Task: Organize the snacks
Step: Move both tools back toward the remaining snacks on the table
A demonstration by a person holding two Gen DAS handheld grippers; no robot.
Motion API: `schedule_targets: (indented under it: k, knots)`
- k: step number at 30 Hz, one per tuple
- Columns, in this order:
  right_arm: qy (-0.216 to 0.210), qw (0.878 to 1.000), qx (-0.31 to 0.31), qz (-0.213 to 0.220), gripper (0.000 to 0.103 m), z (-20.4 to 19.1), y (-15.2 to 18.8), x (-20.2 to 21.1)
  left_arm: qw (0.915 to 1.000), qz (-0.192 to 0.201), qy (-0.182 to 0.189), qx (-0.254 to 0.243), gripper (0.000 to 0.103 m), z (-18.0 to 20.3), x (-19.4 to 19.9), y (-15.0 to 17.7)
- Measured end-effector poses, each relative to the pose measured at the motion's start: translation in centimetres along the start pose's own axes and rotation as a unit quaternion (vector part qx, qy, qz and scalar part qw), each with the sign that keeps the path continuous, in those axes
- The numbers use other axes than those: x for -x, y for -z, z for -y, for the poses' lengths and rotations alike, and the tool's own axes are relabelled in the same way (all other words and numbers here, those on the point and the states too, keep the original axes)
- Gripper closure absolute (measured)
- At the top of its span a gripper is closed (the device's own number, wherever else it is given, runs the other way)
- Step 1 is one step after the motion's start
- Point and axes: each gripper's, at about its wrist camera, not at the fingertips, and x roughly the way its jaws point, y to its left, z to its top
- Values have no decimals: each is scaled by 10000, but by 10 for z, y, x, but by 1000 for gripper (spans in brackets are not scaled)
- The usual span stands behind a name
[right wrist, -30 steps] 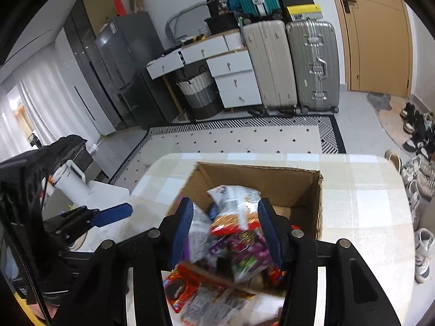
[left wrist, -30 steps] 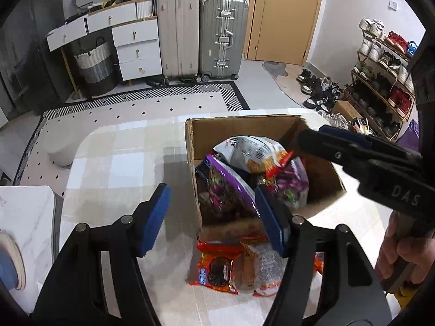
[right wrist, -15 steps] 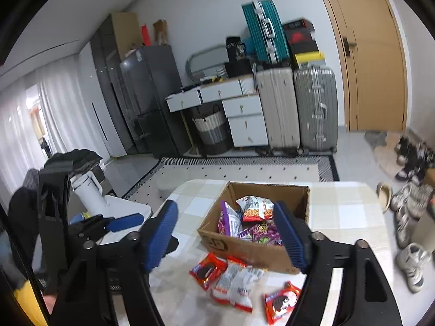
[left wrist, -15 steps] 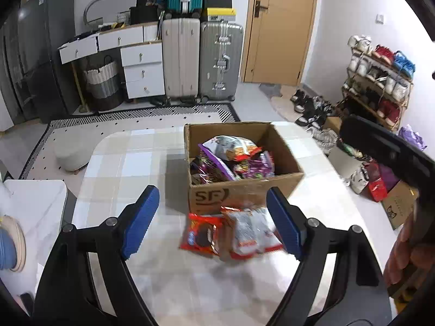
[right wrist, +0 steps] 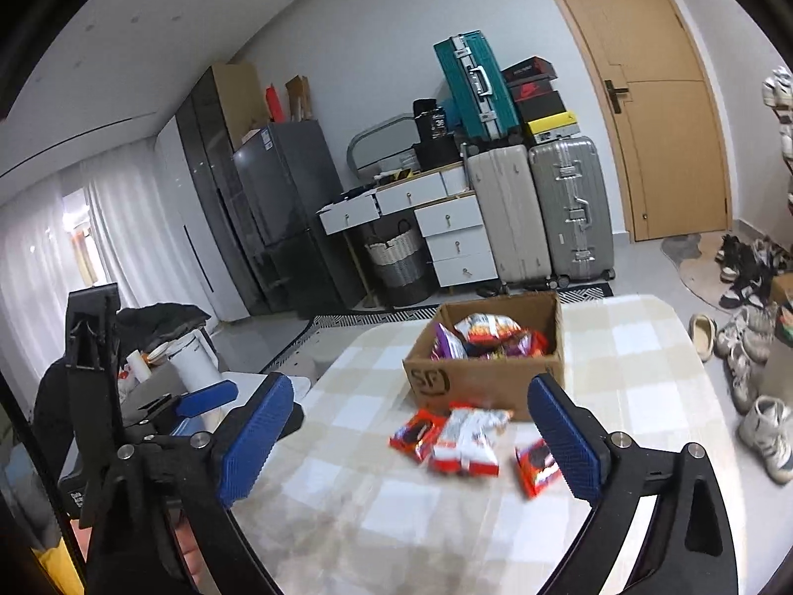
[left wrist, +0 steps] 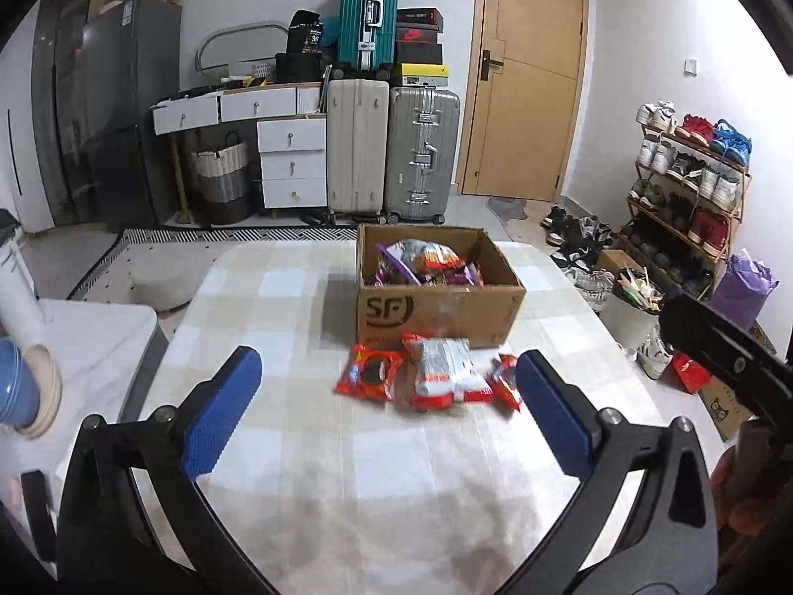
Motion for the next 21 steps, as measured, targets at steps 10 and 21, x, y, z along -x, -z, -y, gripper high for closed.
schedule_targets:
  k: [10, 21]
  knots:
    - [187, 9996, -155, -133, 3, 14, 60, 17, 9998, -22, -38, 209, 1, -4, 16, 50]
    - [393, 9973, -147, -604, 3, 34, 94, -23, 9975, -658, 95, 252, 1, -5, -53, 73]
